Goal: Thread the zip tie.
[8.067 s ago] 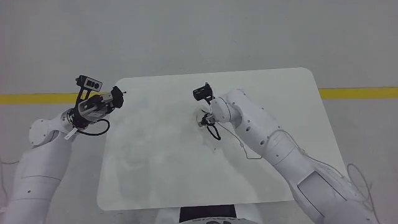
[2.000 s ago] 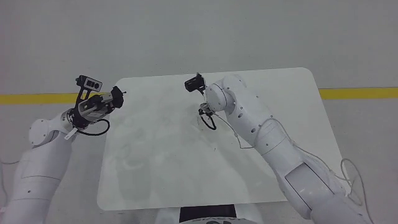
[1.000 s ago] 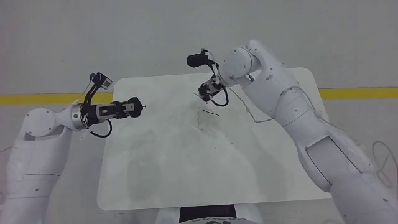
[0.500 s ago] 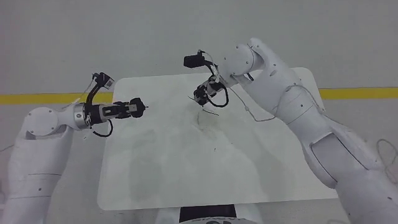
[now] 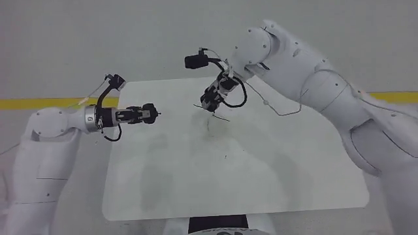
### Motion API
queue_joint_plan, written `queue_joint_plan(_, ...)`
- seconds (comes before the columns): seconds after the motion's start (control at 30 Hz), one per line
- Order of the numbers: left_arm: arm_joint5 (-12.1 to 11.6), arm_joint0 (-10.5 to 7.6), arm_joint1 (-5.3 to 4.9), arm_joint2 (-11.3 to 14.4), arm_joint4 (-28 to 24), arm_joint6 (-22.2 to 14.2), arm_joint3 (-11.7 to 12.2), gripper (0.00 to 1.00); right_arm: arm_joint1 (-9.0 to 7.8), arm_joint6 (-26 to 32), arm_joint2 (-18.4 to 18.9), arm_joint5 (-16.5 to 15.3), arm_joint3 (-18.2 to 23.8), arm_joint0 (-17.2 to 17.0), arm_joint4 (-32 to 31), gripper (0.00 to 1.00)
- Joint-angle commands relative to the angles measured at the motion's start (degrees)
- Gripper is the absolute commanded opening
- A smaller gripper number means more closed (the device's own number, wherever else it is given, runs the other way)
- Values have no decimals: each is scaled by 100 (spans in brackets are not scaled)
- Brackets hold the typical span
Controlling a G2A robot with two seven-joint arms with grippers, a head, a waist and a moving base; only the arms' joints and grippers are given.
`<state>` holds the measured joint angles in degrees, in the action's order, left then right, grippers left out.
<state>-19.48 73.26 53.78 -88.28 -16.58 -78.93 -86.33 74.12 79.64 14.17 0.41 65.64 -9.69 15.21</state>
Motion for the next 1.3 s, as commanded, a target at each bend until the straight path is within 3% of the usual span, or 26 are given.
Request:
queue_joint_plan(0.0, 0, -36, 21, 9, 71, 12, -8, 0, -74, 0, -379, -107, 55, 233, 647, 0)
queue_joint_plan(0.1, 0, -92, 51, 46, 138, -61, -36, 0, -137, 0, -443, -244, 135, 268, 1226, 0)
queue_joint_plan(0.37, 0, -105, 54, 63, 217, -71, -63, 0, -137, 0, -443, -244, 135, 268, 1226, 0)
queue_joint_plan(0.47, 0, -31, 62, 171, 241, 117, -116, 0, -134, -27, -324, -338, 258, 28, 1576, 0)
queue_joint_plan(0.87, 0, -98, 104, 411, -43, 195, -200, 0, 83, 0, -443, -150, 17, -86, 2687, 0)
queue_joint_plan(0.93, 0, -116, 112, 409, -8, 164, -228, 0, 123, 0, -443, -62, -172, -107, 2741, 0)
queue_joint_plan(1.17, 0, -116, 112, 409, -8, 164, -228, 0, 123, 0, -443, -62, -172, -107, 2741, 0)
queue_joint_plan(1.27, 54, -50, 109, 496, 90, 356, -262, 0, 121, -144, -430, -30, -160, -172, 2700, 0)
